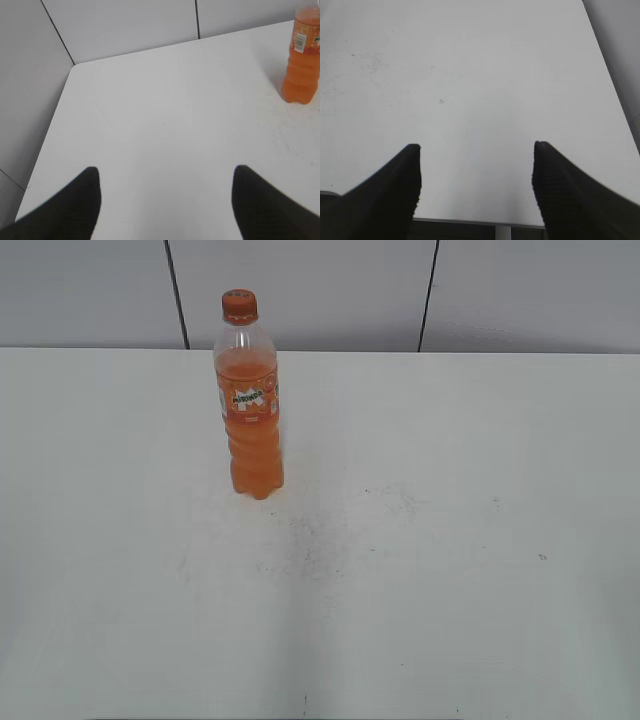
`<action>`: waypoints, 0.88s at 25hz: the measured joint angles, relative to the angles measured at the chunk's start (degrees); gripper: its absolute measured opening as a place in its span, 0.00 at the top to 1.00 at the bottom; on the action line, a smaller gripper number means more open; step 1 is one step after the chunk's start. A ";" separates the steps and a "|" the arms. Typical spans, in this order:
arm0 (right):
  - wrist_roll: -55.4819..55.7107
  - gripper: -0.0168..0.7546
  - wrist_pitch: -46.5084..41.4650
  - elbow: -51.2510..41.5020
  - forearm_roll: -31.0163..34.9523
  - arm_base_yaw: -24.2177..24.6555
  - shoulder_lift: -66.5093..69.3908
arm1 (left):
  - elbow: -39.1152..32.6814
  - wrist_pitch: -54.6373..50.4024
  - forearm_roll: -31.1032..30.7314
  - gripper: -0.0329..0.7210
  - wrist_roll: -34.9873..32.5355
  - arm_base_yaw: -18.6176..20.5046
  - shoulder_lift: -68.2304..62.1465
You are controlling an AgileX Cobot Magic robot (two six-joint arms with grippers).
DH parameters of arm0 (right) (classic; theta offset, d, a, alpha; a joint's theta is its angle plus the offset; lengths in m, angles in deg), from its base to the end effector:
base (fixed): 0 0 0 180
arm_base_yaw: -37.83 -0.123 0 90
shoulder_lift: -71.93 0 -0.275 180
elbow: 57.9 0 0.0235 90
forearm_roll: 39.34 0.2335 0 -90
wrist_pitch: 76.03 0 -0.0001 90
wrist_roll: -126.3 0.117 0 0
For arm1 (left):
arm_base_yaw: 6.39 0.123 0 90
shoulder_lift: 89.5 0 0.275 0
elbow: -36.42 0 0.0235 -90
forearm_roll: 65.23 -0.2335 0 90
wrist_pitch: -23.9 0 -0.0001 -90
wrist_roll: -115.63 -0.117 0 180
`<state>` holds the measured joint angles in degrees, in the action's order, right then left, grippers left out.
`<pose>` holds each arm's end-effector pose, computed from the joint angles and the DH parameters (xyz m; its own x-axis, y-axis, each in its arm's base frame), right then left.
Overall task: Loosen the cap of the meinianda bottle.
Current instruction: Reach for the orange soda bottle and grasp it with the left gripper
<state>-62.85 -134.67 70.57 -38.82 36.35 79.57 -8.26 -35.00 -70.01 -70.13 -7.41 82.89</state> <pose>0.0193 0.0014 0.2447 -0.4557 -0.1662 -0.8745 -0.1043 0.9856 -0.1330 0.0068 0.0082 0.2787 -0.3632 0.1493 -0.9196 0.0032 0.9873 0.1590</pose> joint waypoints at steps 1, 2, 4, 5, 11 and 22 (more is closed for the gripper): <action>0.00 0.30 0.00 0.00 0.00 0.00 0.00 | 0.00 0.00 0.00 0.29 0.00 0.00 0.00; 0.00 0.30 0.00 0.00 0.00 0.00 0.00 | 0.00 0.00 0.00 0.29 0.00 0.00 0.00; 0.00 0.30 0.00 0.00 0.00 0.00 0.00 | 0.00 0.00 0.00 0.29 0.00 0.00 0.00; 0.00 0.30 0.00 0.00 0.00 0.00 0.00 | 0.00 0.00 0.00 0.29 0.00 0.00 0.00; 0.00 0.30 0.00 0.00 0.00 0.00 0.00 | 0.00 0.00 0.00 0.29 0.00 0.00 0.00; 4.98 0.30 0.00 0.00 0.22 0.00 0.00 | 0.00 0.00 0.00 0.29 0.00 0.00 0.00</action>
<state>-57.86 -134.67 70.57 -38.60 36.35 79.57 -8.26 -35.00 -70.01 -70.13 -7.41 82.89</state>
